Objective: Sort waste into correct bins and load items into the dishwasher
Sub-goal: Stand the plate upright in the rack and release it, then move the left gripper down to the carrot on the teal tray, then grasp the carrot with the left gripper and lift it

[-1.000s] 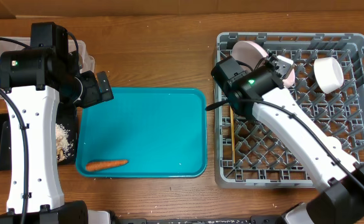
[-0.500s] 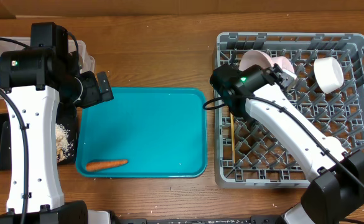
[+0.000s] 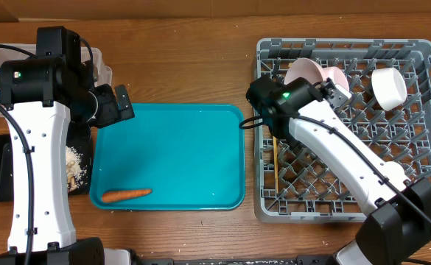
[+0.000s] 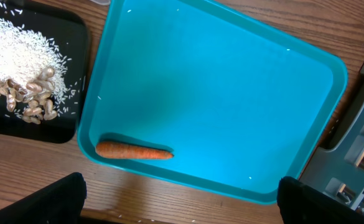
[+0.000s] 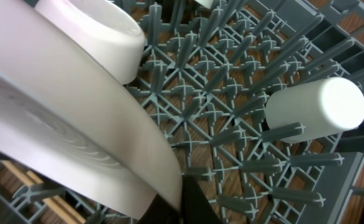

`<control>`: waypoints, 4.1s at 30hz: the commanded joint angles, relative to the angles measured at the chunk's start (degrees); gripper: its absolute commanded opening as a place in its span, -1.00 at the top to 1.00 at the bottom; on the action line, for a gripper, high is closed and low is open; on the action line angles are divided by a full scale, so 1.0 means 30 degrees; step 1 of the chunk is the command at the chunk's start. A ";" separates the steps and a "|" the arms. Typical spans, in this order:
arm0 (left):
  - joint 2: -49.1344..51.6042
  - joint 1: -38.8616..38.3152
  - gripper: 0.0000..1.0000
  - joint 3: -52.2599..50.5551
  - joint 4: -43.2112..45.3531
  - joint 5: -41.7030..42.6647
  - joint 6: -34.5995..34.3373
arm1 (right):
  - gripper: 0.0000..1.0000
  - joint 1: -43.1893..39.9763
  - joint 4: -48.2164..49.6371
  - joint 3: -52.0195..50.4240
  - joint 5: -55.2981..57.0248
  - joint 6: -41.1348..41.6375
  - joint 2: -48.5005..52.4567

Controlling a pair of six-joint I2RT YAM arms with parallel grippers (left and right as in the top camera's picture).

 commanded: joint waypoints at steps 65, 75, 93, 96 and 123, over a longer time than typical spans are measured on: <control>0.0080 0.0051 -1.00 -0.4167 -0.1268 0.2637 -0.4313 | -0.69 -1.1344 -0.1960 0.3891 -0.6630 -1.4834 -0.4838; 0.0080 0.0109 -1.00 -1.1395 0.3388 0.0291 -1.0353 | -0.75 -1.4265 -0.1712 0.3825 -0.8619 -1.5737 -0.4779; 0.0095 0.0109 -1.00 -1.7405 1.0244 -0.2106 -1.3231 | -0.82 -1.4360 -0.1610 0.3818 -0.8510 -1.5934 -0.4765; 0.0095 0.0109 -1.00 -1.8003 1.0433 -0.2142 -1.3522 | -0.83 -1.4360 -0.1617 0.3818 -0.8451 -1.5926 -0.4765; 0.0102 0.0102 -0.36 -2.0371 1.5715 -0.4116 -1.3857 | -0.84 -1.4360 -0.1625 0.3818 -0.8451 -1.5934 -0.4765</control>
